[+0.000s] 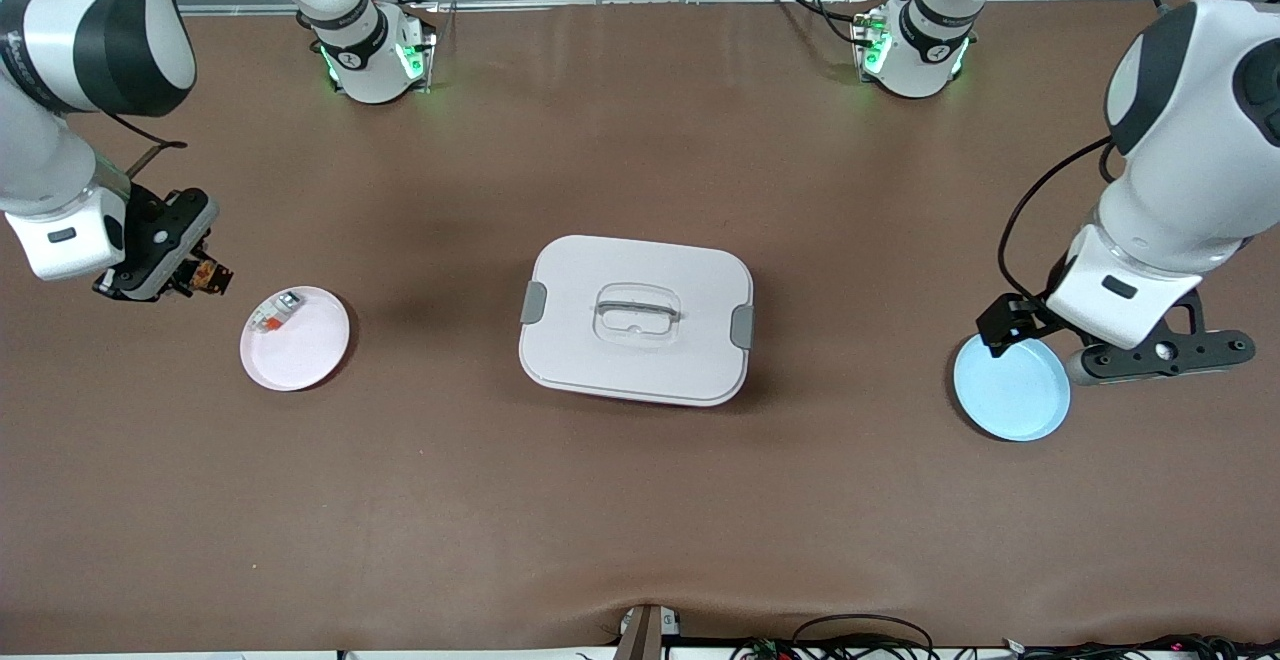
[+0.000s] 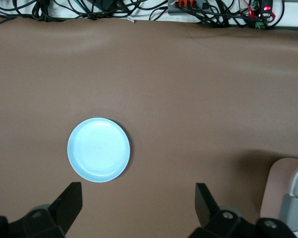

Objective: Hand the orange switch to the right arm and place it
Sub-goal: 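Carry the switch with the right gripper while the left gripper withdraws, then lower the switch onto the white plate with the right gripper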

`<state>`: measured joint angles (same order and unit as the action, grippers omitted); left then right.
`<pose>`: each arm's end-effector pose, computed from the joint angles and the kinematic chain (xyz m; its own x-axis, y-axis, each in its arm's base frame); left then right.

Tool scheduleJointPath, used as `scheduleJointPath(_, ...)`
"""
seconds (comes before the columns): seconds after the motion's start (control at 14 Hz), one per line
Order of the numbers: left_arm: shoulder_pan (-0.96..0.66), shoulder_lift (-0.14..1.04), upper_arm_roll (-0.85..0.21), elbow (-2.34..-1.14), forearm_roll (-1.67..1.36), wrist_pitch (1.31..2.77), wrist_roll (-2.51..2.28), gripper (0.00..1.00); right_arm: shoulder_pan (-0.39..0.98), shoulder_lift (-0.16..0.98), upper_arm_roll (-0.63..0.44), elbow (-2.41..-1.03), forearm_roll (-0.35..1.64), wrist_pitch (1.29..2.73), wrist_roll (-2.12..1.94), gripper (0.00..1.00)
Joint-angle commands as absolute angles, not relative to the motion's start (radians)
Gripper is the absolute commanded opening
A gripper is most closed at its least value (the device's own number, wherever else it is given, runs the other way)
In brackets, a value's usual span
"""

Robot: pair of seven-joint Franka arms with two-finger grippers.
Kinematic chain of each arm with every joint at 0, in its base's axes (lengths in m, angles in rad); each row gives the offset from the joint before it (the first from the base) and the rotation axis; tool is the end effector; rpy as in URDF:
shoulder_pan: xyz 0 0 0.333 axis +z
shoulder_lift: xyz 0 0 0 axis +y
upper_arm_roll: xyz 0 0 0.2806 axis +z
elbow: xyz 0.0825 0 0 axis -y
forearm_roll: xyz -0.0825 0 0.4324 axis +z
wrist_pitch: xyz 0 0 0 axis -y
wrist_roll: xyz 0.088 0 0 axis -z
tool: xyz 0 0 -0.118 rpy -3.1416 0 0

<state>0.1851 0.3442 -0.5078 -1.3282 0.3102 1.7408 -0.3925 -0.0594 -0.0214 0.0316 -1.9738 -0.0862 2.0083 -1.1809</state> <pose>0.6875 -0.1451 0.5215 0.9861 0.0603 0.1549 0.0752 -0.9929 -0.0921 0.6027 -0.0227 0.4182 0.3755 0.9253 -0.0539 0.9252 -0.3708 0.0809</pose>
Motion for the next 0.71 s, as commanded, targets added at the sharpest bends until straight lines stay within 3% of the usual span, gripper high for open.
scheduleJointPath(0.0,0.212,0.307,-0.514,-1.341,0.33,1.718,-0.364,1.0,-0.115,-0.017,0.052,-2.048,-0.113,2.106,-1.278,0.1)
scheduleJointPath(0.28,0.222,0.284,-0.512,-1.345,0.324,1.677,-0.357,1.0,-0.123,0.008,0.052,-2.141,-0.13,2.233,-1.292,0.1)
scheduleJointPath(0.64,0.135,0.206,-0.338,-1.368,0.201,1.631,-0.243,1.0,-0.12,0.04,0.052,-2.252,-0.133,2.371,-1.292,0.1)
